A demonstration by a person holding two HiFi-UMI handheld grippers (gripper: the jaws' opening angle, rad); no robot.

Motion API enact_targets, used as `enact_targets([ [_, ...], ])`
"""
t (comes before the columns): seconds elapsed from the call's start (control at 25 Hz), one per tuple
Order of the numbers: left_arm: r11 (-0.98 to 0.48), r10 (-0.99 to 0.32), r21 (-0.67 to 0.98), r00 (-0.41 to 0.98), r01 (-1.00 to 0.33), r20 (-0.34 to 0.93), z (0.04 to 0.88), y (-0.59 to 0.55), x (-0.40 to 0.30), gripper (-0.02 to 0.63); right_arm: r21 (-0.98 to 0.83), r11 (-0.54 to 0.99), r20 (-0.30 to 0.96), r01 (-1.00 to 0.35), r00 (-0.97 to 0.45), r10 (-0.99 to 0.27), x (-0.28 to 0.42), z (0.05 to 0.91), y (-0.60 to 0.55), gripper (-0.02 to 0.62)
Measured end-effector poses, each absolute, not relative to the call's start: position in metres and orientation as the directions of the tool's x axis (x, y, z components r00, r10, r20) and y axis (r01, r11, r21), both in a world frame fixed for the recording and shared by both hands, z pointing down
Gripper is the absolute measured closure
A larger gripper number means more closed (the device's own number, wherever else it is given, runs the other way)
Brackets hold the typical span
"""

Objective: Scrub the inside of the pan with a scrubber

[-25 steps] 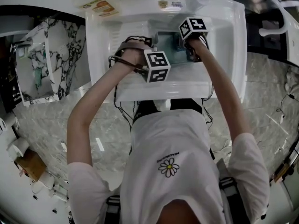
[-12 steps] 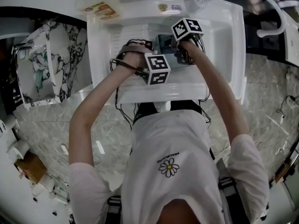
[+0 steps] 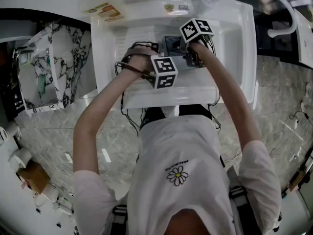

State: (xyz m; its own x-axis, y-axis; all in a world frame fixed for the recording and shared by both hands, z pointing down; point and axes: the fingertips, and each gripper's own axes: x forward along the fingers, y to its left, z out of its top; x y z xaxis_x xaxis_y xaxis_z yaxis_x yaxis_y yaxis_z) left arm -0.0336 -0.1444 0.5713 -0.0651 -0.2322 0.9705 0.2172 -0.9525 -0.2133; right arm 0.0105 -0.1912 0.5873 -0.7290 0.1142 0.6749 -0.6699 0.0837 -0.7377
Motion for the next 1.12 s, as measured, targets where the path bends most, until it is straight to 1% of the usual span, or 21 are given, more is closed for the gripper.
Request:
enact_targets([
  [0.16, -0.951, -0.237, -0.218, -0.064, 0.218, 0.970, 0.571, -0.144, -0.034, 0.442, -0.697, 0.124, 0.718, -0.707, -0.686, 0.120, 0.042, 0.588, -0.191, 0.538],
  [0.4, -0.950, -0.237, -0.218, -0.065, 0.223, 0.969, 0.570, -0.144, -0.033, 0.442, -0.533, 0.152, 0.845, -0.832, -0.516, 0.142, 0.117, 0.620, -0.187, 0.538],
  [0.52, -0.951, -0.238, -0.218, -0.067, 0.221, 0.969, 0.570, -0.144, -0.034, 0.442, -0.468, 0.140, 0.880, -0.872, -0.447, 0.160, 0.140, 0.637, -0.189, 0.538],
  [0.72, -0.951, -0.240, -0.221, -0.063, 0.217, 0.969, 0.570, -0.144, -0.032, 0.442, -0.421, 0.148, 0.901, -0.895, -0.395, 0.179, 0.146, 0.649, -0.188, 0.538],
  [0.88, -0.951, -0.239, -0.222, -0.057, 0.215, 0.969, 0.569, -0.145, -0.031, 0.442, -0.428, 0.122, 0.897, -0.896, -0.404, 0.182, 0.136, 0.653, -0.184, 0.538],
  [1.12, -0.950, -0.242, -0.223, -0.061, 0.218, 0.968, 0.569, -0.145, -0.033, 0.443, -0.421, 0.136, 0.900, -0.897, -0.396, 0.181, 0.123, 0.652, -0.182, 0.538],
])
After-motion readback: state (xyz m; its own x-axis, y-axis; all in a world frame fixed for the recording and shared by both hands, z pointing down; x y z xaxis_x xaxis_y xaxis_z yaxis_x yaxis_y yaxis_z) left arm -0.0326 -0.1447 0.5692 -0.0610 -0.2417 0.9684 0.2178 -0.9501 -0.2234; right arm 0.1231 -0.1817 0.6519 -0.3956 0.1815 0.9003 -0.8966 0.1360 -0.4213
